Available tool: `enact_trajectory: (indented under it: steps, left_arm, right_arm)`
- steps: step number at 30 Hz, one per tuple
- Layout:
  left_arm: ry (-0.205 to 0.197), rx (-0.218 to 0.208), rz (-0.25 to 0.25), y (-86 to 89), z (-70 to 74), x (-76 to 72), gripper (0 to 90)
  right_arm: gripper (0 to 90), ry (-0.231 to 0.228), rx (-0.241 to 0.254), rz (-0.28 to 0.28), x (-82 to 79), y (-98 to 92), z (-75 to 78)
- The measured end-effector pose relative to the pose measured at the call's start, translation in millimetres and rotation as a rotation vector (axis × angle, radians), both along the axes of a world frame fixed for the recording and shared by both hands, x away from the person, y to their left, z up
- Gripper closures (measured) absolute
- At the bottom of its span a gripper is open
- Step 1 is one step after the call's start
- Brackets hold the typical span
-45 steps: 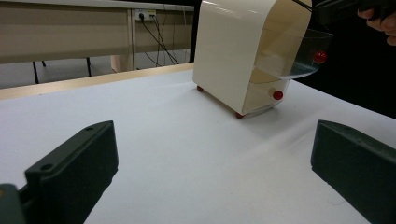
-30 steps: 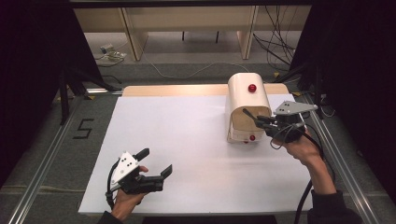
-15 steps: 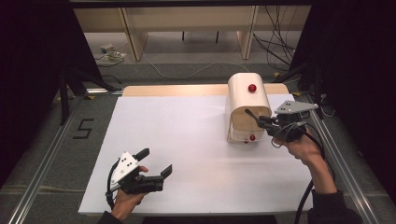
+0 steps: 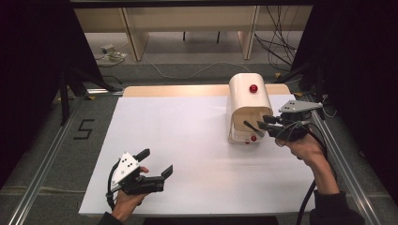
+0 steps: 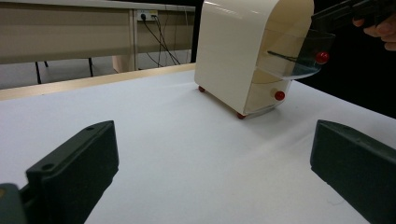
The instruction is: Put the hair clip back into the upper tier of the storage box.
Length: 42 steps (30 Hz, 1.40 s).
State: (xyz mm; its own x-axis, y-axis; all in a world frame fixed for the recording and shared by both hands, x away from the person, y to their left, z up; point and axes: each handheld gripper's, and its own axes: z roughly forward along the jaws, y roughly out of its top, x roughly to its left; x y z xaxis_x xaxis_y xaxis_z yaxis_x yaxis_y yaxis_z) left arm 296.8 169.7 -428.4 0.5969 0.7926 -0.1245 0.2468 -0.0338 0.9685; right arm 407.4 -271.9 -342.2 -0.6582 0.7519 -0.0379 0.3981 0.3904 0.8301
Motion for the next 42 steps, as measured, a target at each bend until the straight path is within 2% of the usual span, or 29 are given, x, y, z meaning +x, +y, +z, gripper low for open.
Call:
enact_trajectory:
  steps: [9, 10, 13, 16, 17, 24, 27, 42]
  left_arm:
    - [-0.001, 0.001, 0.0, -0.2, 0.0, -0.2, 0.7]
    - [0.0, 0.001, 0.0, 0.0, 0.1, -0.1, 0.7]
    - [0.0, 0.001, -0.001, -0.2, -0.1, -0.2, 0.6]
    - [0.001, 0.001, -0.001, -0.1, -0.1, -0.1, 0.7]
    - [0.001, 0.0, 0.0, -0.4, -0.2, -0.1, 0.7]
    - [0.002, 0.002, -0.003, -0.4, -0.3, 0.1, 0.7]
    - [0.003, -0.001, -0.002, -0.4, -0.3, 0.0, 0.7]
    - [0.004, 0.001, -0.005, -0.3, -0.2, 0.2, 0.6]
  right_arm:
    - [58.5, -0.022, 0.032, 0.038, -6.3, 7.9, 6.2]
    - [56.0, -0.02, 0.051, 0.045, -8.1, 10.4, 7.5]
    - [54.6, -0.027, 0.064, 0.056, -9.7, 12.4, 8.2]
    - [49.5, -0.031, 0.087, 0.062, -12.4, 16.8, 8.8]
    - [48.6, -0.036, 0.105, 0.063, -13.1, 19.2, 7.7]
    - [45.3, -0.034, 0.13, 0.068, -16.0, 27.6, 4.2]
    - [45.0, -0.038, 0.161, 0.071, -18.3, 30.6, 3.3]
    - [39.7, -0.067, 0.212, 0.059, -25.1, 38.2, -2.7]
